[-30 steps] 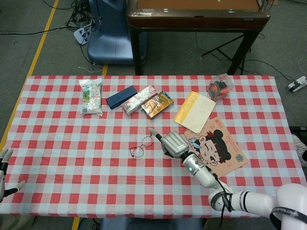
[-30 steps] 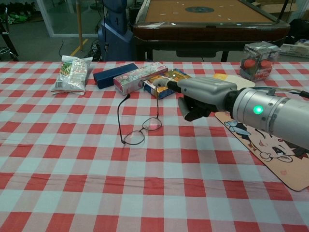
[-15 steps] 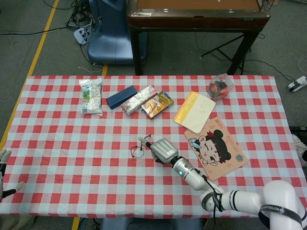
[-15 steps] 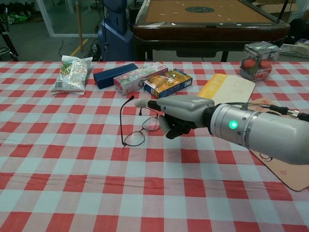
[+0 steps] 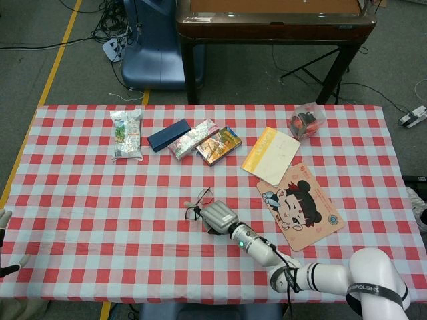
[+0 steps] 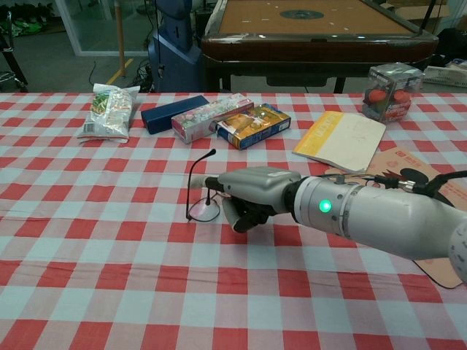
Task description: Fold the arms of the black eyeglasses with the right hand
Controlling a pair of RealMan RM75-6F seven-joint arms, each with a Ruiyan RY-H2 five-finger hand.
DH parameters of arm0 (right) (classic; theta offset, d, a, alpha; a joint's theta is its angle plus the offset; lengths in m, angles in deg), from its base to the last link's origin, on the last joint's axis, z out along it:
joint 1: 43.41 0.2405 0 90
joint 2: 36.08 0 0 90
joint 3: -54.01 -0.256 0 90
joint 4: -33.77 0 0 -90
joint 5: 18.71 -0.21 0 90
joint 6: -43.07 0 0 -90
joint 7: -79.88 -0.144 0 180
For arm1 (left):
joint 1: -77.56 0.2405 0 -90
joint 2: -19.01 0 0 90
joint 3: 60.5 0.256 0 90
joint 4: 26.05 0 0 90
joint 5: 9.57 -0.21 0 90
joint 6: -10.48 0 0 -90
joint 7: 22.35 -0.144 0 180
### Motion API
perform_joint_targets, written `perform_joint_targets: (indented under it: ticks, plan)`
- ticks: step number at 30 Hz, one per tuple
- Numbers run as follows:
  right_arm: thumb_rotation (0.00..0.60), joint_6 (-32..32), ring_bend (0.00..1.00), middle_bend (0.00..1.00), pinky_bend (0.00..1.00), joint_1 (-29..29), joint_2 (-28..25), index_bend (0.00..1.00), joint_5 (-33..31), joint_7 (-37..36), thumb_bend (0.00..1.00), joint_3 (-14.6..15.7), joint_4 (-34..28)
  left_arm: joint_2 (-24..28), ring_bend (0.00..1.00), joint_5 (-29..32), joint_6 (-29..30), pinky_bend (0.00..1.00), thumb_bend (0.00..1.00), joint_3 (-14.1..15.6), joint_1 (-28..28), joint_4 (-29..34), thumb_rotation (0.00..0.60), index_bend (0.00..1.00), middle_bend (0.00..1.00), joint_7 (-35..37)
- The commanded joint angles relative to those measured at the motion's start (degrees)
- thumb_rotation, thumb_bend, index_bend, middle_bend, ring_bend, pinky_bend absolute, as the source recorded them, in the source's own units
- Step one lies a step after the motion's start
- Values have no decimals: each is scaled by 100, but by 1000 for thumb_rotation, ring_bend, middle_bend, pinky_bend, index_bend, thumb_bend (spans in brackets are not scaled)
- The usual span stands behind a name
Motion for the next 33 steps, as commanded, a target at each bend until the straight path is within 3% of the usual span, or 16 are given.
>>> perform_joint_targets:
  ticks: [1, 18, 25, 33]
  plan:
    - [600, -67, 1000, 1000, 1000, 50, 62, 0, -37, -40, 1000, 17, 76, 0, 0, -1, 1, 0, 165, 0, 5, -7, 600, 0, 0, 8]
    - [600, -223, 1000, 1000, 1000, 212, 263, 0, -197, -144, 1000, 85, 341, 23, 0, -14, -10, 0, 164, 15, 46, -24, 600, 0, 0, 109]
    - [600, 308, 1000, 1000, 1000, -62, -45, 0, -103, -298, 1000, 39, -50, 42, 0, -47, 21, 0, 165, 12, 57, -6, 600, 0, 0, 106]
    - [600, 1286, 1000, 1000, 1000, -564, -864, 0, 255, -373, 1000, -1, -966, 59, 0, -131, 58, 0, 165, 24, 45, 96, 600, 0, 0, 7]
